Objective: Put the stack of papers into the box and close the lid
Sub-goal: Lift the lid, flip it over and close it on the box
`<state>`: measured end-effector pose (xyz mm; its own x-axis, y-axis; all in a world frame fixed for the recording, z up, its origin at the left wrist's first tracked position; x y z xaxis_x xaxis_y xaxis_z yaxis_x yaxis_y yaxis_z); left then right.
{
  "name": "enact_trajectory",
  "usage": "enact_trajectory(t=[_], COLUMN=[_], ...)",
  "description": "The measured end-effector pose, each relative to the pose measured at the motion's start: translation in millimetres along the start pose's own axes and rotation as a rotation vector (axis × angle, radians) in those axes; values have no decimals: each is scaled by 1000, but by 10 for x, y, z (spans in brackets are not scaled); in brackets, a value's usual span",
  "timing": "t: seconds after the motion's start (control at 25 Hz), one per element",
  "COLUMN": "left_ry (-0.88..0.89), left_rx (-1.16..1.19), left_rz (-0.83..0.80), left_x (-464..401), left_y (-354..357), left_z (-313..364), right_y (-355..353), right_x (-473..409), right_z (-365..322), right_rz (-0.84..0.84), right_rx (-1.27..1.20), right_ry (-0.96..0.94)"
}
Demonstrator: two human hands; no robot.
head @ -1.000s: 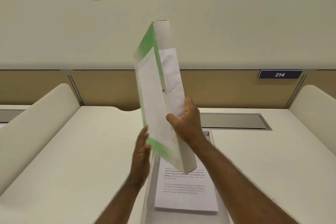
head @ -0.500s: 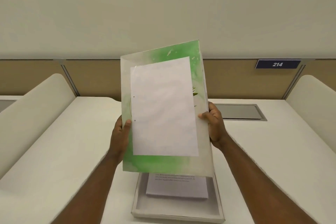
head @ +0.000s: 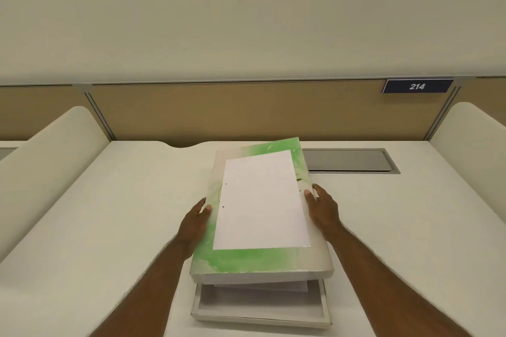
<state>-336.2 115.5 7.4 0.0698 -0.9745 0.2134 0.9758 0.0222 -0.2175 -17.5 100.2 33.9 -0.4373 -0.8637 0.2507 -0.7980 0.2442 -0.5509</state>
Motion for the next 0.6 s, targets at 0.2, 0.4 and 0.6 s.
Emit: enact_trajectory(t=[0.2,0.4,0.6], left_ry=[-69,-86,-95], left_rx=[-35,-25,-8], left_rz=[-31,-39,-57], left_x=[10,27,114], left_y=[61,62,13], left_z=[-82,-105,-140], right_y=[34,64,79], right_x=[-9,2,35], right_z=[162,323,417], right_rz=[-3,-54,-47], right_rx=[31,48,84], right_ry=[48,111,77])
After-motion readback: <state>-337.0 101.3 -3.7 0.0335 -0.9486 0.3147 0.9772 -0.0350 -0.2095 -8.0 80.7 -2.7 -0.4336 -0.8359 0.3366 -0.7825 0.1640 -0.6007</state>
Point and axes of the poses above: each hand's wrist, its own x-axis away from the middle knuckle, its own y-axis out of the palm, z = x × y, the point moved 2 cm from there along -x, towards the middle knuckle, and after that the axes turned 8 degrees about y, right-handed, at the moved point
